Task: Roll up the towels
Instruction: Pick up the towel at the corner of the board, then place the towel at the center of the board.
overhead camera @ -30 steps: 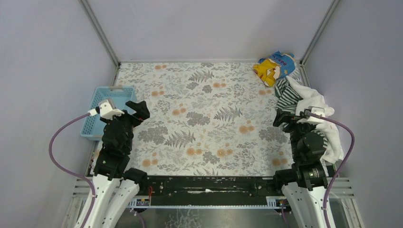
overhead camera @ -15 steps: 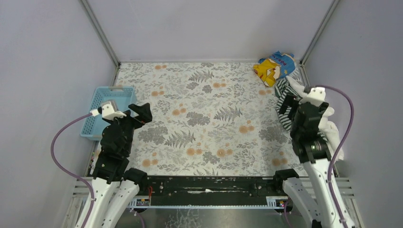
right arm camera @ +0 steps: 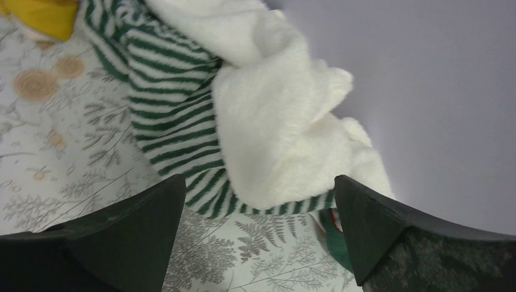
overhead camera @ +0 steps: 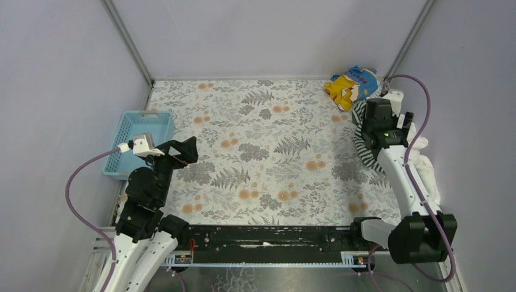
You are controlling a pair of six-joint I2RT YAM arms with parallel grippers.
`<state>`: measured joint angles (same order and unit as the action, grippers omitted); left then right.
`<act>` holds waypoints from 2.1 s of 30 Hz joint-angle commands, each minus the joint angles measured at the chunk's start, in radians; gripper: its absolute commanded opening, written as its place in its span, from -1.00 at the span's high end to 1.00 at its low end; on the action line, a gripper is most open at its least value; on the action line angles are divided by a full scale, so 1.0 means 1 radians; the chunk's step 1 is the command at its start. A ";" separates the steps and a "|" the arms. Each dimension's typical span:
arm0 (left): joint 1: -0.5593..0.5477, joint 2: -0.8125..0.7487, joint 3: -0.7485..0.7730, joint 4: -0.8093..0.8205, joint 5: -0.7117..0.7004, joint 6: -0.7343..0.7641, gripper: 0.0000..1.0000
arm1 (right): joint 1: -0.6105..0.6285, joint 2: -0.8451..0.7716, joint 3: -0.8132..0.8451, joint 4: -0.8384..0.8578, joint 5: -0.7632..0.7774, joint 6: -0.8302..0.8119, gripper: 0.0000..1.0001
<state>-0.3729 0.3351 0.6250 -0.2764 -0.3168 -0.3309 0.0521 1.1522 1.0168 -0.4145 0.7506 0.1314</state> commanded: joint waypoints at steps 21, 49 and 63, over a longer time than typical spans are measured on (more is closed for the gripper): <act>-0.013 0.013 -0.013 0.059 0.004 0.047 -1.00 | -0.010 0.733 0.177 0.093 -0.145 -0.071 -0.85; -0.013 0.022 -0.016 0.059 0.010 0.056 -1.00 | -0.081 0.353 0.342 0.414 0.273 -0.342 0.99; -0.012 0.054 -0.015 0.057 -0.002 0.059 -1.00 | -0.021 0.146 0.609 0.165 -0.405 -0.160 0.95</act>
<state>-0.3801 0.3820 0.6193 -0.2760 -0.3168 -0.2928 -0.0132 1.3563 1.5478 -0.2062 0.6724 -0.1127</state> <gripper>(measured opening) 0.998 0.038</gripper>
